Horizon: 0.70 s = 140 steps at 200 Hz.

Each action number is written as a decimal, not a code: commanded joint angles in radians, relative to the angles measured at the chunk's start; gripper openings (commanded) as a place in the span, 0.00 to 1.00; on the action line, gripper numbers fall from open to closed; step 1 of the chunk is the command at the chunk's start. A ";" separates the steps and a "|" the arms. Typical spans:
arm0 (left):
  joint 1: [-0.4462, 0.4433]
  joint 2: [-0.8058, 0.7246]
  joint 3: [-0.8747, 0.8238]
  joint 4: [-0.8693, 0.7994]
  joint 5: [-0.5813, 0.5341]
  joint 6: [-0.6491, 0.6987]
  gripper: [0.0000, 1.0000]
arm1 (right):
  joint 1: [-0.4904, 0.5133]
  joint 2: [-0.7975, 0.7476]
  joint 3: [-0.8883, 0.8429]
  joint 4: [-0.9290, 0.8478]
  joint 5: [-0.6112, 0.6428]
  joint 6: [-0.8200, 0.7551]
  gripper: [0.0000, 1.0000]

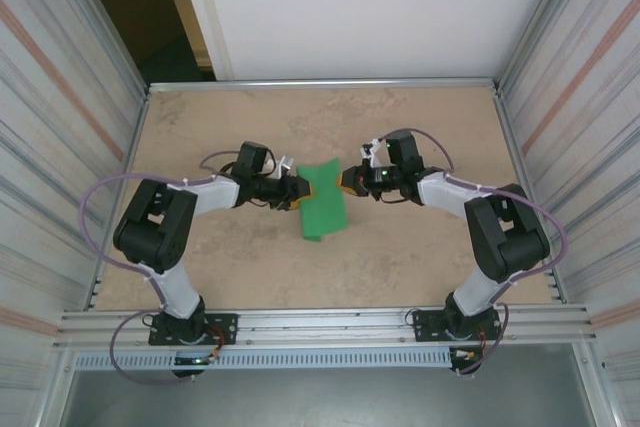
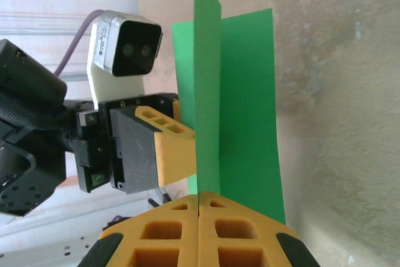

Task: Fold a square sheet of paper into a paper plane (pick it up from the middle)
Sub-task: First fold in half a square sheet of paper at the center of the table.

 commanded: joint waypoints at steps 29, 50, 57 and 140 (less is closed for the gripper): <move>-0.001 0.033 0.035 -0.113 -0.117 0.136 0.45 | 0.045 0.095 0.028 -0.049 0.096 -0.019 0.00; 0.003 0.014 0.037 -0.183 -0.162 0.178 0.54 | 0.069 0.125 0.047 -0.051 0.120 -0.016 0.00; 0.006 0.002 0.035 -0.202 -0.180 0.188 0.59 | 0.078 0.135 0.057 -0.052 0.128 -0.016 0.00; 0.018 -0.205 -0.178 -0.101 -0.313 0.011 0.77 | 0.123 0.252 0.166 -0.084 0.126 -0.043 0.00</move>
